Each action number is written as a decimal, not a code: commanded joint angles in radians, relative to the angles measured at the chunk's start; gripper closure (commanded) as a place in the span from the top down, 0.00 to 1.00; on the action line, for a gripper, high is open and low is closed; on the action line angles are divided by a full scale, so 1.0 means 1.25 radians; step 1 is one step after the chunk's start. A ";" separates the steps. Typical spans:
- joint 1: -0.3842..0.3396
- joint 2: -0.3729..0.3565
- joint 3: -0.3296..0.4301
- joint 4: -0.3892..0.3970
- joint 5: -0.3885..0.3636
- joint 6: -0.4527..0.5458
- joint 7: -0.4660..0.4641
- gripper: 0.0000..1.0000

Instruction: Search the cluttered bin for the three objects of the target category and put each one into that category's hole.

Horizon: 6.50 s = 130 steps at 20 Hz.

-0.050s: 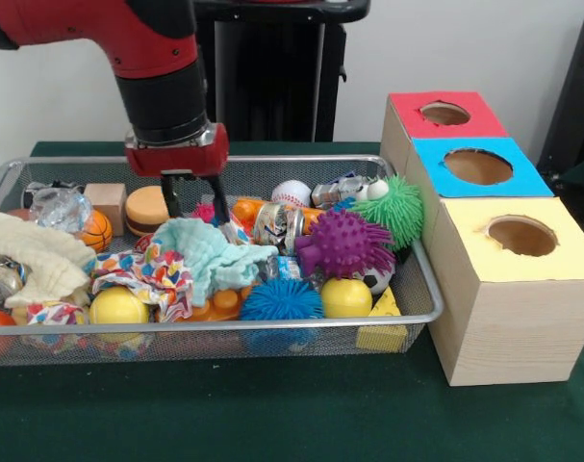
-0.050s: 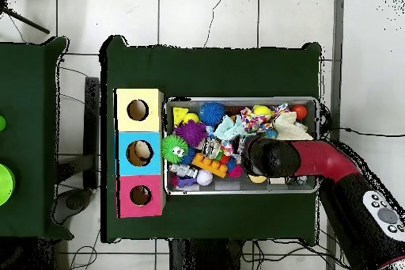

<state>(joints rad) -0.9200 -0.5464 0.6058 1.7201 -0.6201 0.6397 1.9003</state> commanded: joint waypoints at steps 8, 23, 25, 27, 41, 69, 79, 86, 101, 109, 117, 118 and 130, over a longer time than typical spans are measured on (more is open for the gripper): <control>-0.023 -0.025 0.038 -0.103 -0.079 0.147 -0.324 1.00; 0.057 -0.053 0.070 -0.249 -0.090 0.260 -0.444 1.00; 0.066 -0.034 0.074 -0.271 -0.091 0.257 -0.454 1.00; 0.074 -0.015 0.075 -0.290 -0.091 0.253 -0.459 1.00; 0.104 0.013 0.049 -0.286 -0.163 0.117 -0.434 1.00; -0.068 0.196 0.078 -0.289 -0.200 0.037 -0.572 1.00; -0.079 0.238 0.040 -0.230 -0.235 -0.103 -0.458 1.00; -0.058 0.245 0.013 -0.217 -0.235 -0.128 -0.423 1.00; -0.014 0.149 -0.003 -0.128 -0.188 -0.095 -0.354 0.00; 0.072 -0.140 -0.089 0.110 -0.045 -0.041 -0.144 0.00; 0.113 -0.112 -0.157 0.184 0.056 -0.162 -0.073 0.00; 0.119 -0.109 -0.165 0.190 0.065 -0.176 -0.068 0.00; 0.155 -0.075 -0.229 0.259 0.165 -0.302 -0.055 0.00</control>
<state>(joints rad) -0.7371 -0.6787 0.3835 1.9430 -0.4799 0.3185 1.5619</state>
